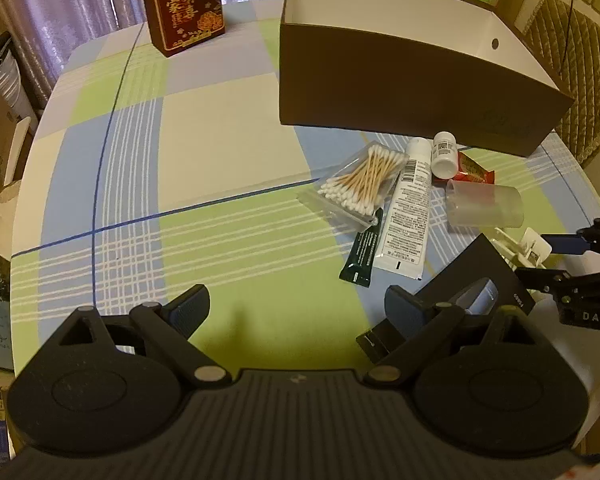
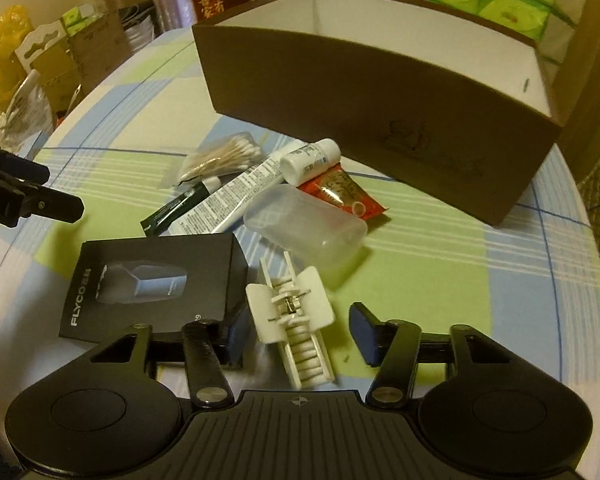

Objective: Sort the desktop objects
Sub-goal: 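Grasp the white plastic rack with the right gripper, then grasp the cotton swab bag with the left gripper while right holds the rack, then carry the swab bag and white rack into the brown box with both grippers, then open the left gripper to drop the swabs while the right releases the rack, then withdraw both grippers from the box toward the remaining table items, then grasp the black FLYCO shaver box with the left gripper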

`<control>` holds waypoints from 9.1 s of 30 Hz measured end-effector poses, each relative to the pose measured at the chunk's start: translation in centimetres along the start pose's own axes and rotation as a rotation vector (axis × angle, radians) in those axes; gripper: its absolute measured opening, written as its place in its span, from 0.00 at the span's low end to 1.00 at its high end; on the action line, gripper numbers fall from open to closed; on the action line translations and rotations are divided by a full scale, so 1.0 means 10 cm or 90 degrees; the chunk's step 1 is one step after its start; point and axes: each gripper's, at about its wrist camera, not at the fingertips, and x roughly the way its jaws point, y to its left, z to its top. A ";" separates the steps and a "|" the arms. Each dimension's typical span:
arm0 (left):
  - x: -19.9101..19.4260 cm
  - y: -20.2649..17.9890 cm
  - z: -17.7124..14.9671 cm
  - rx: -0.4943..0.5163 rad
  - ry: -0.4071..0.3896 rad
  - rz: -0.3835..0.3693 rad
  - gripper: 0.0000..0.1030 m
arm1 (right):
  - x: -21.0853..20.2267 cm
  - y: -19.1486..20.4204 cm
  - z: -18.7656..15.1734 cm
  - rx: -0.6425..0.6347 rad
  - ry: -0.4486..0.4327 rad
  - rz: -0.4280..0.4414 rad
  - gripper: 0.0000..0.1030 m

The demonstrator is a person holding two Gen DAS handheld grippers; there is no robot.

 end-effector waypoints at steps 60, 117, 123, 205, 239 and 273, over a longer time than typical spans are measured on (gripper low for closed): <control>0.63 0.12 0.67 0.144 0.007 -0.071 0.17 | -0.31 -0.78 -0.06 0.146 0.015 -0.117 0.40; 1.36 -0.62 2.33 0.081 0.049 -0.088 0.31 | 0.39 -1.37 1.73 0.130 -0.045 -0.102 0.39; 1.33 -0.60 2.31 0.088 0.044 -0.080 0.37 | 0.46 -1.37 1.74 0.121 -0.033 -0.107 0.39; -0.91 -0.37 0.71 0.065 -0.180 -0.099 0.91 | -1.38 -0.13 0.81 0.083 -0.234 -0.090 0.98; -0.37 -0.61 -0.34 0.193 -0.040 -0.143 0.91 | -0.95 -0.21 -0.29 0.167 -0.050 -0.071 0.98; 0.12 -0.70 -0.75 0.276 -0.001 -0.176 0.75 | -0.59 -0.44 -0.54 0.224 0.033 -0.078 0.98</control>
